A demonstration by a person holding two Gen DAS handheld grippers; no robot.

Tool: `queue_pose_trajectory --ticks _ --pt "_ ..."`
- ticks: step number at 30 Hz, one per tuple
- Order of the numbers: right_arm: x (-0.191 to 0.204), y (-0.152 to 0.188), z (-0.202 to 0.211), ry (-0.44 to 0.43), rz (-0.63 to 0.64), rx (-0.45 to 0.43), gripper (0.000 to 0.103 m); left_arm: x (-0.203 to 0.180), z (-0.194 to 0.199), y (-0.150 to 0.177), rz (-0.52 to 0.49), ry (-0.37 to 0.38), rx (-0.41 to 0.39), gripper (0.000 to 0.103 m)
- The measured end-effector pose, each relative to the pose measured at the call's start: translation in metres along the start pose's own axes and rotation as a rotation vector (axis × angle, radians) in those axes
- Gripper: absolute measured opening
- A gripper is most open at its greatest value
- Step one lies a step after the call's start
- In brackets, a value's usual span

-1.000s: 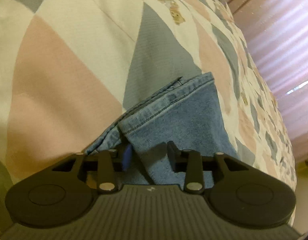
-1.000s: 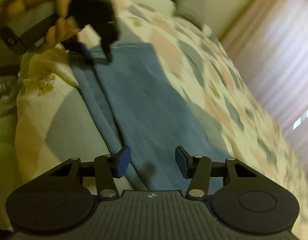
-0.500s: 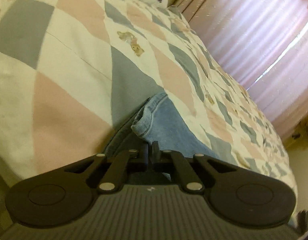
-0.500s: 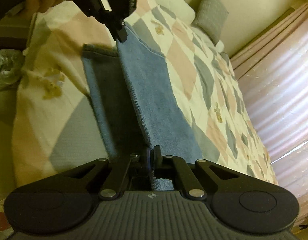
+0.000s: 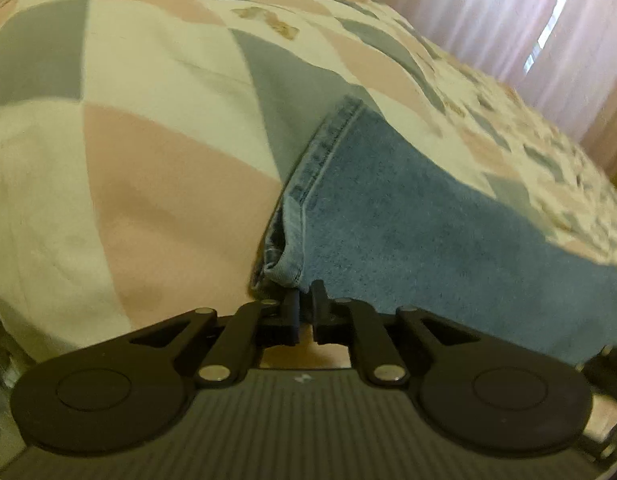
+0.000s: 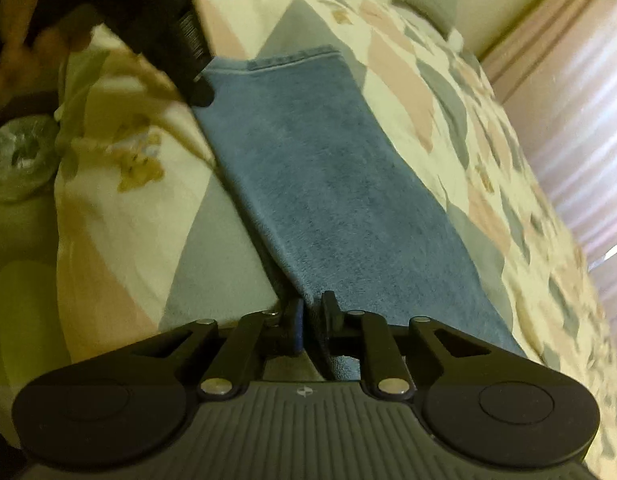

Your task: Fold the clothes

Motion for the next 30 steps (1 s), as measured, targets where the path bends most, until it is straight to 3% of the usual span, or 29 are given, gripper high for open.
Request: queue_pose_trajectory --ticks 2,3,6,8,10,11,13,15,16,19,21,24,26,30 --pt "-0.029 -0.006 0.020 -0.047 -0.199 -0.038 0.048 0.000 0.015 -0.007 -0.059 -0.047 -0.014 0.021" --pt "-0.045 -0.007 0.030 -0.036 -0.286 -0.055 0.049 0.004 0.024 -0.010 -0.086 -0.106 -0.019 0.029" --pt "-0.103 0.006 0.047 0.048 -0.502 -0.068 0.048 0.009 0.046 -0.019 -0.138 -0.236 -0.034 0.024" --pt "-0.133 0.018 0.043 0.099 -0.579 -0.074 0.048 -0.014 0.048 -0.028 -0.197 -0.189 -0.053 0.024" --pt "-0.154 0.030 0.029 0.121 -0.617 -0.084 0.041 -0.062 0.037 -0.032 -0.324 -0.092 -0.074 0.024" --pt "-0.157 0.040 0.016 0.115 -0.615 -0.047 0.041 -0.088 0.030 -0.031 -0.390 -0.044 -0.086 0.025" --pt "-0.159 0.065 -0.014 0.090 -0.604 0.074 0.037 -0.130 0.004 -0.017 -0.476 0.028 -0.050 0.026" --pt "-0.164 0.072 -0.011 0.098 -0.610 0.056 0.037 -0.163 -0.024 -0.002 -0.534 0.075 0.013 0.023" --pt "-0.166 0.073 0.000 0.122 -0.614 0.036 0.038 -0.172 -0.032 0.003 -0.538 0.069 0.032 0.021" --pt "-0.169 0.086 0.027 0.132 -0.686 -0.008 0.055 -0.185 -0.037 0.010 -0.563 0.040 0.034 0.019" --pt "-0.167 0.108 0.018 0.118 -0.721 0.098 0.056 -0.189 -0.039 0.014 -0.579 0.008 0.062 0.022" --pt "-0.175 0.117 0.029 0.081 -0.783 0.105 0.054 -0.198 -0.033 0.009 -0.566 -0.042 0.131 0.022" --pt "-0.189 0.114 0.059 0.084 -0.849 0.071 0.054 -0.211 -0.004 -0.005 -0.542 -0.037 0.105 0.025" --pt "-0.215 0.111 0.142 0.118 -0.954 -0.013 0.056 -0.237 0.069 -0.026 -0.505 -0.024 0.089 0.042"
Point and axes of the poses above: each gripper's, at about its wrist camera, not at the fingertips, and z roughly against the way its jaws point, x to its left, y to its underside, the point moved 7 cm from there along -z, roughly the way its jaws point, and after that the axes turned 6 degrees about -z, right-handed, at the moved point
